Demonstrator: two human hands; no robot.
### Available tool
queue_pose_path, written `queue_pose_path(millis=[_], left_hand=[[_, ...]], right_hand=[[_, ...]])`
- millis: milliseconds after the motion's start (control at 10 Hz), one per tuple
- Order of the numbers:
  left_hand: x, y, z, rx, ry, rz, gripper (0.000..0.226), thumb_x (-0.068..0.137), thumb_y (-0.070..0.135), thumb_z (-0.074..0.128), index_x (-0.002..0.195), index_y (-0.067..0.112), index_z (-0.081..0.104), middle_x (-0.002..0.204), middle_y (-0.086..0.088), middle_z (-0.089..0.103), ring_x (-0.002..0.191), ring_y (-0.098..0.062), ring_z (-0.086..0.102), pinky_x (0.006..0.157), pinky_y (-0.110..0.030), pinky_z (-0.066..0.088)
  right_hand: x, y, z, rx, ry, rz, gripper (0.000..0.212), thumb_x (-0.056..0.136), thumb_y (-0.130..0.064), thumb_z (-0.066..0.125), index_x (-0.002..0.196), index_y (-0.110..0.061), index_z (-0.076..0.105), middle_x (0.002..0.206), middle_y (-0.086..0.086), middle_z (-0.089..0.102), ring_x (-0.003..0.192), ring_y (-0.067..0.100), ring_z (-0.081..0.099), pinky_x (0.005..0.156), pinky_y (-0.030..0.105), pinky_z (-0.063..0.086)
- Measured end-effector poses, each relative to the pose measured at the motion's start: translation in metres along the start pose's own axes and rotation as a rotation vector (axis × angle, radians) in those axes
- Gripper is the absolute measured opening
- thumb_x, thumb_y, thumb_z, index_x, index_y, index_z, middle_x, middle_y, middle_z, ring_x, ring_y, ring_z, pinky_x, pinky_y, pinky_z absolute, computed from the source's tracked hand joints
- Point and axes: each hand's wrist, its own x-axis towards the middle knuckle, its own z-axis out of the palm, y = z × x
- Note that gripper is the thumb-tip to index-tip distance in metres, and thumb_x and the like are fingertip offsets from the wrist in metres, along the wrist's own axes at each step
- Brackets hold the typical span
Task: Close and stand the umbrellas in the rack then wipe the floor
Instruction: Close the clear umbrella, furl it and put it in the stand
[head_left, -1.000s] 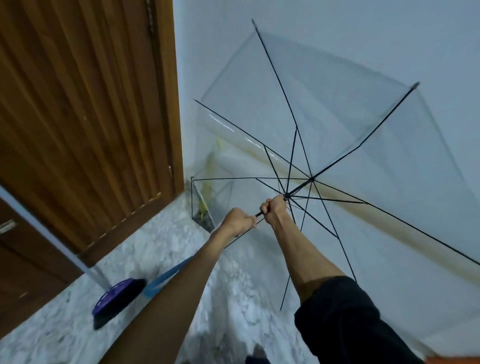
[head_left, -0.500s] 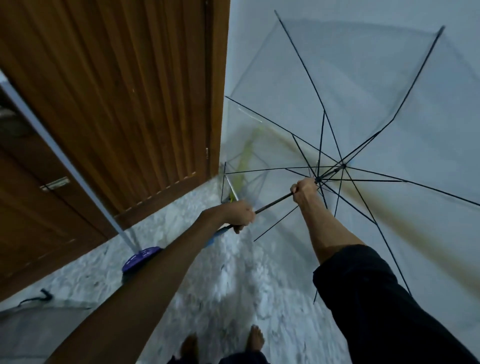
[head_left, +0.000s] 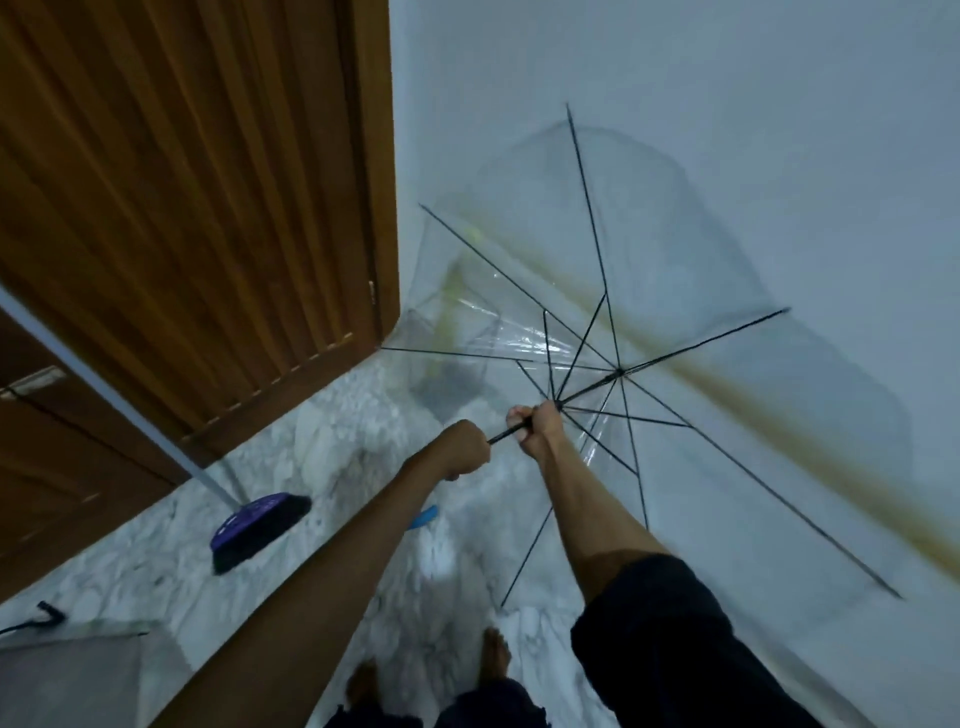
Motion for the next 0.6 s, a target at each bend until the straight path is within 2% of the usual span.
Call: queue_pose_path(millis=[100,200,300,400,500,600], left_hand=[[0.015,-0.012,0.029,0.024,0.003,-0.015,0.021,0.091,0.005,0.05,0.072,0.013,0.056,0.089,-0.012,0.062,0.07,-0.02,0.054,0.049,-0.022,0.038],[0.018,-0.014,0.039,-0.031,0.01,-0.061,0.013,0.085,0.008,0.057,0.075,0.0,0.059,0.065,-0.008,0.048,0.053,-0.018,0.043,0.045,-0.023,0.031],[0.018,-0.014,0.051,-0.034,-0.021,-0.049,0.026,0.084,0.007,0.06,0.061,0.006,0.046,0.059,-0.005,0.04,0.05,-0.016,0.036,0.046,-0.024,0.029],[0.018,-0.007,0.057,-0.003,-0.001,-0.026,0.018,0.088,0.01,0.052,0.074,0.0,0.056,0.063,-0.01,0.049,0.051,-0.019,0.042,0.045,-0.024,0.032],[0.017,-0.003,0.053,0.039,0.002,0.032,0.028,0.094,0.014,0.046,0.101,-0.005,0.065,0.086,-0.017,0.065,0.064,-0.022,0.053,0.048,-0.024,0.037],[0.01,-0.001,0.037,-0.01,-0.088,0.011,0.043,0.096,0.018,0.048,0.137,0.006,0.045,0.106,-0.018,0.06,0.074,-0.023,0.06,0.05,-0.024,0.047]], right_hand=[[-0.014,0.035,-0.016,0.056,-0.088,0.124,0.043,0.106,-0.018,0.022,0.066,-0.012,0.037,0.034,0.003,0.038,0.053,0.017,0.037,0.058,0.029,0.046],[-0.005,0.044,-0.033,0.045,-0.079,0.172,0.044,0.107,-0.022,0.025,0.063,-0.017,0.031,0.036,-0.002,0.032,0.036,0.011,0.03,0.039,0.02,0.033],[-0.004,0.048,-0.043,-0.054,-0.008,0.128,0.043,0.104,-0.018,0.023,0.062,-0.019,0.027,0.037,-0.002,0.029,0.026,0.01,0.021,0.032,0.019,0.017],[0.001,0.046,-0.04,-0.04,0.068,0.112,0.039,0.1,-0.013,0.024,0.062,-0.018,0.029,0.046,0.0,0.03,0.025,0.011,0.02,0.033,0.019,0.016],[0.006,0.038,-0.034,-0.028,0.107,0.1,0.038,0.099,-0.012,0.024,0.061,-0.019,0.029,0.05,0.0,0.03,0.025,0.01,0.021,0.03,0.017,0.016],[0.014,0.028,-0.025,-0.023,0.109,0.071,0.037,0.1,-0.015,0.023,0.063,-0.019,0.029,0.051,-0.001,0.028,0.026,0.009,0.022,0.031,0.017,0.017]])
